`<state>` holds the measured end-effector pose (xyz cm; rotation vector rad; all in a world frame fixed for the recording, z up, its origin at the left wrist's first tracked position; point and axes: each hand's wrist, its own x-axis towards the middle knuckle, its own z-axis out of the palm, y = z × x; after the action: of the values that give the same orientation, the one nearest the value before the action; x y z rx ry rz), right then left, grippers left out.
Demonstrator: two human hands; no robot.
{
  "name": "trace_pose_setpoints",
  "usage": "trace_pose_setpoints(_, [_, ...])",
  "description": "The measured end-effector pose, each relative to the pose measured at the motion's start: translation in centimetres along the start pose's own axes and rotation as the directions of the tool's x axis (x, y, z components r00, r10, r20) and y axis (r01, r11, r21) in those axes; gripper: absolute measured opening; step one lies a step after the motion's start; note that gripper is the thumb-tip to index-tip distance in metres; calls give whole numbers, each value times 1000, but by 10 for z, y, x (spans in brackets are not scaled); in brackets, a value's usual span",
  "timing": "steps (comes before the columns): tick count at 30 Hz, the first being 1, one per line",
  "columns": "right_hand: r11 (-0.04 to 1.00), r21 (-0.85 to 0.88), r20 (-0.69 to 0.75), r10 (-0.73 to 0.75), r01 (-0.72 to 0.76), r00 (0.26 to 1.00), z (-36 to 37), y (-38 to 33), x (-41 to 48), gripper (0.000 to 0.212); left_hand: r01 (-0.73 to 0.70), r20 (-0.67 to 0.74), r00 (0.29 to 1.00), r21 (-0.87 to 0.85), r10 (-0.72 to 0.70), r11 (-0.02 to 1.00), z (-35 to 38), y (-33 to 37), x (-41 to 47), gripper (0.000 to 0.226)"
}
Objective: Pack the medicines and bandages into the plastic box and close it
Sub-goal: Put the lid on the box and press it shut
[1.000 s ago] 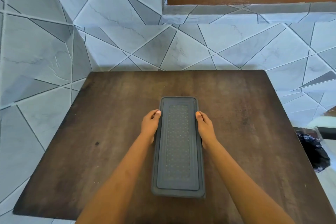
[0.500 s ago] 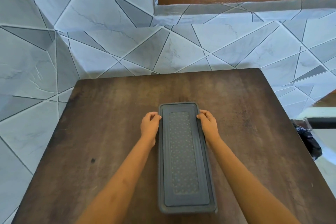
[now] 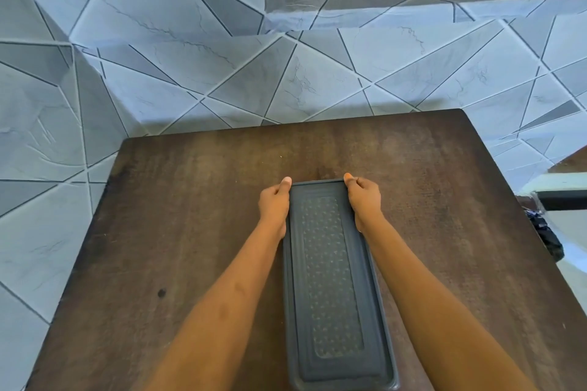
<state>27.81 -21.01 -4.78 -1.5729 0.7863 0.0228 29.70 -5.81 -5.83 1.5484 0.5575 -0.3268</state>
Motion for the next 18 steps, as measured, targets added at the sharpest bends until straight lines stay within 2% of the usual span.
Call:
trace_pose_setpoints(3, [1000, -15, -11, -25, 25, 1000, 0, 3, 2, 39, -21, 0, 1000, 37, 21, 999, -1, -3, 5, 42])
trace_pose_setpoints(5, [999, 16, -10, -42, 42, 999, -1, 4, 0, 32, -31, 34, 999, 17, 30, 999, -3, -6, 7, 33])
trace_pose_setpoints(8, [998, 54, -27, -39, 40, 999, -5, 3, -7, 43, -26, 58, 998, 23, 25, 999, -7, -6, 4, 29])
trace_pose_setpoints(10, [997, 50, -17, -55, 55, 998, -9, 2, -14, 38, -42, 44, 998, 92, 38, 995, -12, -5, -4, 36])
trace_pose_setpoints(12, [997, -7, 35, -75, 75, 997, -16, 8, -25, 27, -92, 56, 995, 192, 82, 977, -21, -5, -20, 35])
trace_pose_setpoints(15, [988, -135, 131, -61, 79, 989, -38, 30, -50, 33, -153, 123, 986, 346, 117, 926, -39, -16, -57, 29])
trace_pose_setpoints(18, [995, -85, 223, -25, 45, 974, -62, 57, -90, 28, -196, 193, 973, 418, 125, 887, -57, -39, -106, 27])
